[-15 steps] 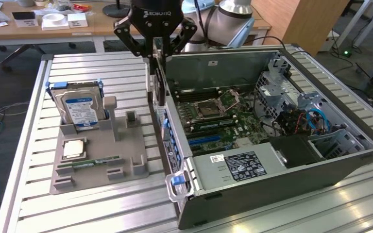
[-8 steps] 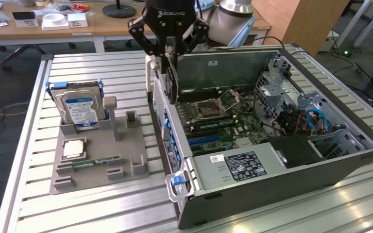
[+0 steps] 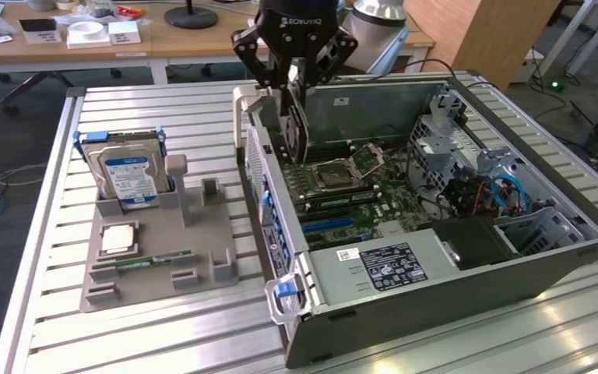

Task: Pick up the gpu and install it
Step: 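Pick up the gpu and move the gpu toward the slot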

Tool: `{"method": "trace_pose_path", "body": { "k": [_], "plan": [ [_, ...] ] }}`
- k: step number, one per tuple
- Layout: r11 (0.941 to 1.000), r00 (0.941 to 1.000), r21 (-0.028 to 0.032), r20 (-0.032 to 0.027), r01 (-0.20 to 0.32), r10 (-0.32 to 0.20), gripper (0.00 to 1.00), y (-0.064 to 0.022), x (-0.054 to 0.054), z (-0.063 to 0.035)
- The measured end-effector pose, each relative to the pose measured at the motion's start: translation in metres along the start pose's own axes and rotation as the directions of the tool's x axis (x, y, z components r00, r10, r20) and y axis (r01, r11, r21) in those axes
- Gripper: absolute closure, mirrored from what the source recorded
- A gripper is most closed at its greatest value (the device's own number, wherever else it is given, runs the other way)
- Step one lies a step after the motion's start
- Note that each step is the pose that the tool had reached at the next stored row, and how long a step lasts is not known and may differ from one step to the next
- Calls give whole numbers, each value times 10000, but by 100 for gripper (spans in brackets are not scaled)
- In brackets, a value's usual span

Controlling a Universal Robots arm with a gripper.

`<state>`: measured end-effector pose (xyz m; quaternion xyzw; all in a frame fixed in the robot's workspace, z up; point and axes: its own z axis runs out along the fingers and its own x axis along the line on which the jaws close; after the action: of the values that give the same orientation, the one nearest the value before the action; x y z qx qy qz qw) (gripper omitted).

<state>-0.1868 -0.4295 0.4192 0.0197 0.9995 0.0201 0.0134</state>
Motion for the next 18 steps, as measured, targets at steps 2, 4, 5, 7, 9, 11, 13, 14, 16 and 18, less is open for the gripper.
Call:
{"method": "trace_pose_path", "body": {
  "k": [2,4,5,7,9,11,13,14,16,18],
  "plan": [
    [10000,10000,-1,0,0,0,74,4,-66,3],
    [10000,10000,0,0,0,0,74,10,-135,5],
    [10000,10000,0,-1,1,-1,74,13,-169,6],
    [10000,10000,0,0,1,-1,74,19,-239,10],
    [10000,10000,0,0,1,-1,74,26,-307,14],
    [10000,10000,0,0,0,0,74,33,-375,17],
    [10000,10000,0,-1,-1,1,74,41,-441,21],
    [10000,10000,0,0,1,-1,74,44,-474,22],
    [10000,10000,0,0,0,0,74,52,-540,26],
    [10000,10000,0,0,1,-1,74,60,-599,29]
  ]
}}
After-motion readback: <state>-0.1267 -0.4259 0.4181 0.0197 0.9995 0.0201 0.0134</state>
